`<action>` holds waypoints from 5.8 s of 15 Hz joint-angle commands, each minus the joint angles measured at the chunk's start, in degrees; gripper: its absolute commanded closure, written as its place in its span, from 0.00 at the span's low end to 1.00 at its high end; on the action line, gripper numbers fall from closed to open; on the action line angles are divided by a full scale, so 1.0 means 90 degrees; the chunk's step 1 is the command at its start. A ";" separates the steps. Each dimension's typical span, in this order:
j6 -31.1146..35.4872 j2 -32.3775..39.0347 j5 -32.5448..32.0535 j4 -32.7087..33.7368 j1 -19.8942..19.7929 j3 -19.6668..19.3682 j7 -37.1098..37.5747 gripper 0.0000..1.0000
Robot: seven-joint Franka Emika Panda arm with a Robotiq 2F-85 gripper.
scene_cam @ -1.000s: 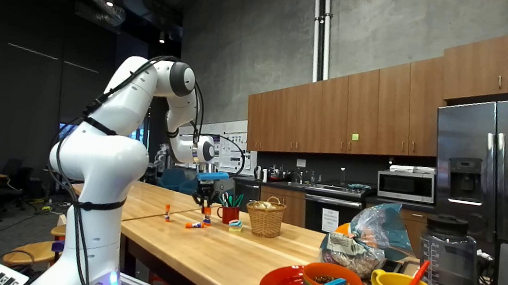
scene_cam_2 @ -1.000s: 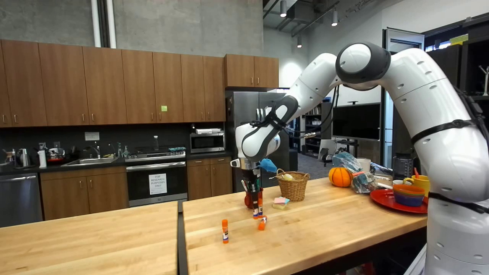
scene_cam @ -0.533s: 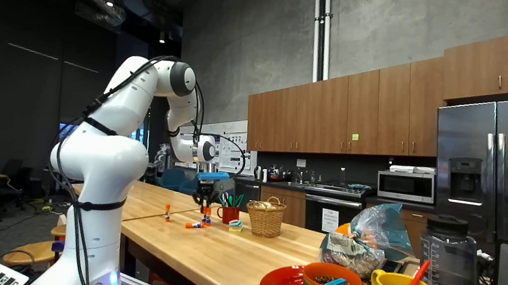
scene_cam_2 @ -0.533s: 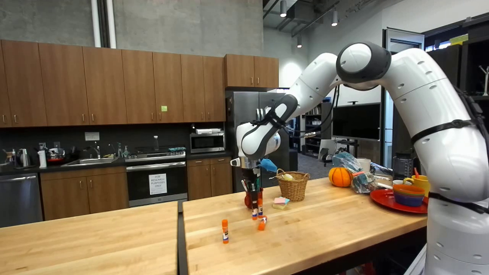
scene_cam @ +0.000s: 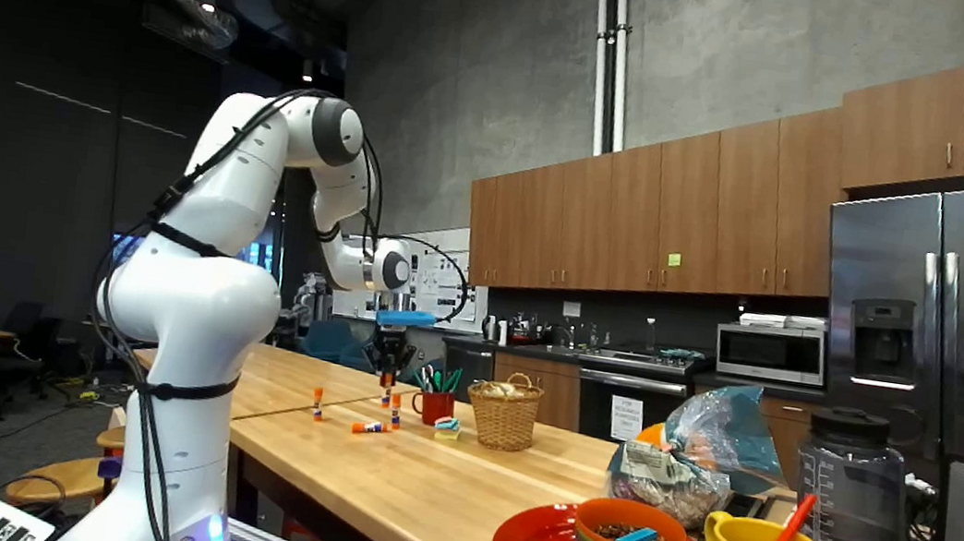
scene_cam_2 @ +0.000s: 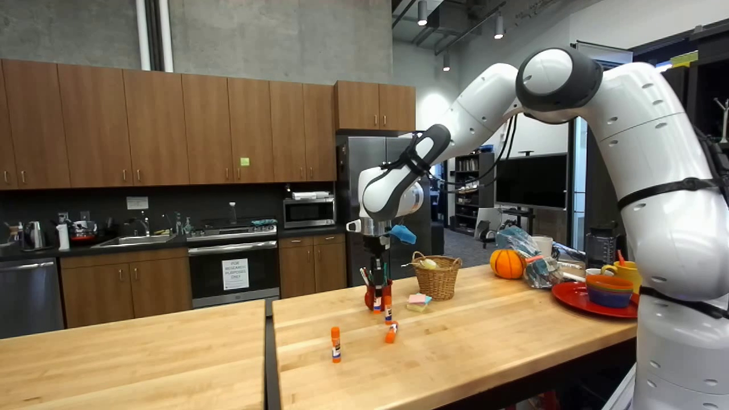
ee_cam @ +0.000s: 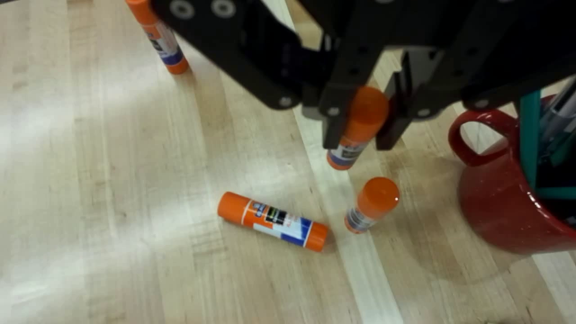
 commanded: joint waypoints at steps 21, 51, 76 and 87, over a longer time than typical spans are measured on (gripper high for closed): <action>-0.0143 -0.0861 -0.3754 -0.0135 -0.0084 -0.1284 0.3630 0.94; -0.0197 -0.0863 -0.1422 -0.1211 -0.0055 -0.0824 0.3966 0.00; 0.1209 0.0514 -0.2739 -0.0786 0.0316 -0.1554 0.5228 0.00; 0.1210 0.0952 -0.2570 -0.0485 0.0284 -0.1706 0.5220 0.30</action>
